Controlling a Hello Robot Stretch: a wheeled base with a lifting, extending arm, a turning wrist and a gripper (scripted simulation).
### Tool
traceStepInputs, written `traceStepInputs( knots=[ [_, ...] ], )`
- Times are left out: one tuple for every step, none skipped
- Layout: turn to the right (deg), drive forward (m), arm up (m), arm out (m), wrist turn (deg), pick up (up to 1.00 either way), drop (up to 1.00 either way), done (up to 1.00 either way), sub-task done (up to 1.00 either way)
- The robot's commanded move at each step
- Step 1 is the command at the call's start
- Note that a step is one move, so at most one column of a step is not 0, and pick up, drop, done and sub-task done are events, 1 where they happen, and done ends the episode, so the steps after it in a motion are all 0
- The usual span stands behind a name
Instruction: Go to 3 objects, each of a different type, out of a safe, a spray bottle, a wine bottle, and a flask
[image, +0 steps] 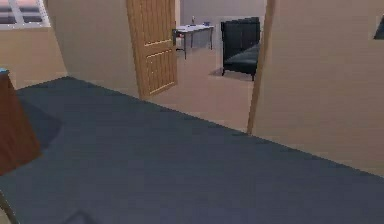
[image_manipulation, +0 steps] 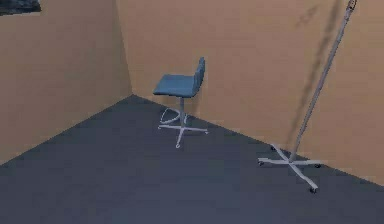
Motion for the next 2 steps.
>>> traceStepInputs(
  knots=[
    [-6.0,0.0,0.0,0.0,0.0,0.0,0.0,0.0,0.0],
    [0.0,0.95,0.0,0.0,0.0,0.0,0.0,0.0,0.0]
  ],
)
